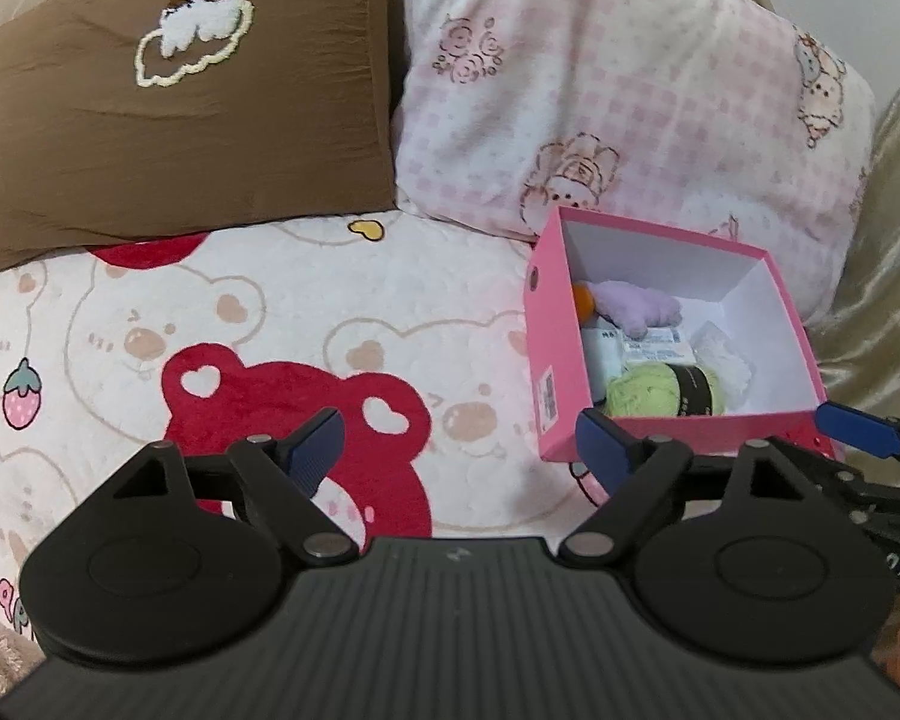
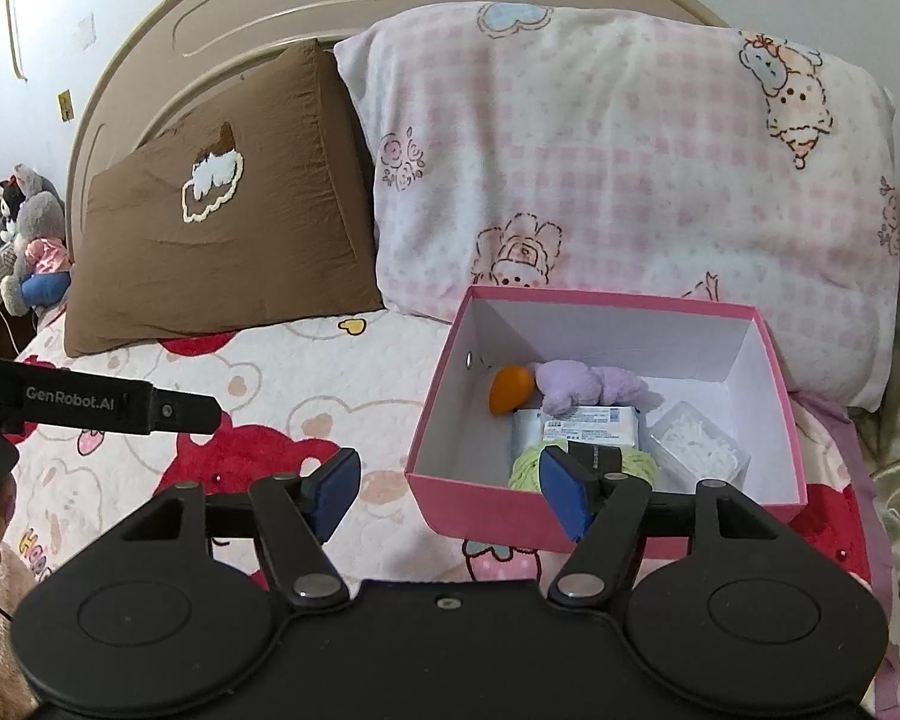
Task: Organize objects
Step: 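Withdraw the open left tool up and back from the box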
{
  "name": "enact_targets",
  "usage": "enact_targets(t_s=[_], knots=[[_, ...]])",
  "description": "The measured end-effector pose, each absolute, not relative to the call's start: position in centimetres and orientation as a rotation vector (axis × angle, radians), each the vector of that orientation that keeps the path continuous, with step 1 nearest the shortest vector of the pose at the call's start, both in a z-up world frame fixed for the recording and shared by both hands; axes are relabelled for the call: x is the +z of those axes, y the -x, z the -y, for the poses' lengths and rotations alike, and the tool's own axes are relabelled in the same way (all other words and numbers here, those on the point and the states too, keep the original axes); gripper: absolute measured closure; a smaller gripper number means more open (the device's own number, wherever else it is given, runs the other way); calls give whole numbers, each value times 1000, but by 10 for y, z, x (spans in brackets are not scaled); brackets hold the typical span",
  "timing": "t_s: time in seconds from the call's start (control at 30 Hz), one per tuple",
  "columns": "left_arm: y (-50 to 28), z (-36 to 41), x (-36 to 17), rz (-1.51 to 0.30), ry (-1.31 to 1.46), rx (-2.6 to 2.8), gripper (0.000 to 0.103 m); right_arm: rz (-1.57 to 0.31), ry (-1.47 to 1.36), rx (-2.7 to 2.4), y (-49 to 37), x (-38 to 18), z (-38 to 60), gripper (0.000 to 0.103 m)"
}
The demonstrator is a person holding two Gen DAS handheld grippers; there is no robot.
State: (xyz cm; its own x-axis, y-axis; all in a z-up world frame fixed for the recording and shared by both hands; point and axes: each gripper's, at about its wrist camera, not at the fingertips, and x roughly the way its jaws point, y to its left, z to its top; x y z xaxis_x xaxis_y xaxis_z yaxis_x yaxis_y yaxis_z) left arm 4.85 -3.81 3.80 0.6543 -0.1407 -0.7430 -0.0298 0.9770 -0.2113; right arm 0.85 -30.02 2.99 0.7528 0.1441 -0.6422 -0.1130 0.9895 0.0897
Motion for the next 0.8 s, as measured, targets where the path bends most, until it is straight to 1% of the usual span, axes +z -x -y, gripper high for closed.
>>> enact_targets(t_s=[0.17,0.8], knots=[[-43,39,33,-856,209,-57,19,-701,-7,138,-2,28,290,32],[-23,41,32,-860,173,-53,16,-692,-44,84,14,27,290,28]])
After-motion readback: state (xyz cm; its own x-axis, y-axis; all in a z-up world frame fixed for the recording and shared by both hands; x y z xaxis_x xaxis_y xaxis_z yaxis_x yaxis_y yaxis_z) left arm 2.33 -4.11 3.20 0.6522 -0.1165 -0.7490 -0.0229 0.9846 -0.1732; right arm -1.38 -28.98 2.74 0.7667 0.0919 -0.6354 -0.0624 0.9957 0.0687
